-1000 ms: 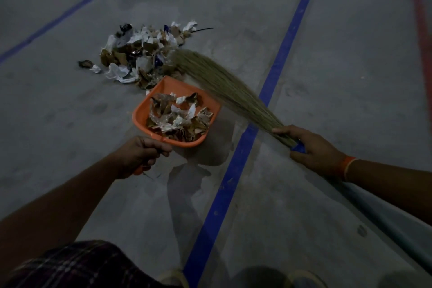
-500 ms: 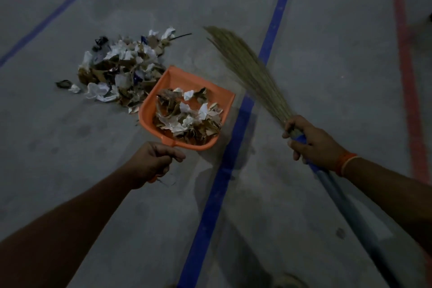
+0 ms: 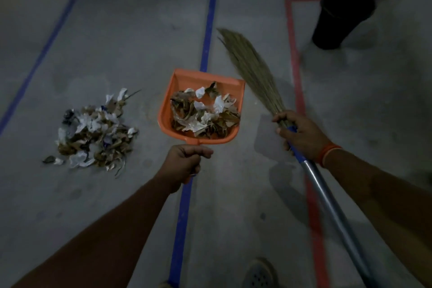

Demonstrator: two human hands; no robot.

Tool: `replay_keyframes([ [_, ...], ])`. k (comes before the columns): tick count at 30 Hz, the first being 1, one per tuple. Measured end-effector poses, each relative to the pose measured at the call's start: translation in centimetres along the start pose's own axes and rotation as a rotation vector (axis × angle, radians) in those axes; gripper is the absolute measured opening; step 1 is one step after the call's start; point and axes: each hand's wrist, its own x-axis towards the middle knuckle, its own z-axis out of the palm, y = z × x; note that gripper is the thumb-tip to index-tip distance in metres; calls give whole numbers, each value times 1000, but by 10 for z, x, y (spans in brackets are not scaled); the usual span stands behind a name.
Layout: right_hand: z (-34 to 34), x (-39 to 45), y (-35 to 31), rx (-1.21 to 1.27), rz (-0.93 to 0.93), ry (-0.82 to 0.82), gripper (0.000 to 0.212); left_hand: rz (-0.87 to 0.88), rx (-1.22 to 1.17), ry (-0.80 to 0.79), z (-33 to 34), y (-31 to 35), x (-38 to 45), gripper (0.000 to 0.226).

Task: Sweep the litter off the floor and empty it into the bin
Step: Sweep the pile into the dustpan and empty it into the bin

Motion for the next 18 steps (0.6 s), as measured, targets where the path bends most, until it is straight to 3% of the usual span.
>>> replay_keyframes([
  [9, -172, 19, -56, 34, -39, 174, 21, -10, 38, -72, 125, 148, 69, 36],
  [18, -354, 132, -43, 3, 78, 338, 24, -53, 73, -182, 232, 268, 242, 36],
])
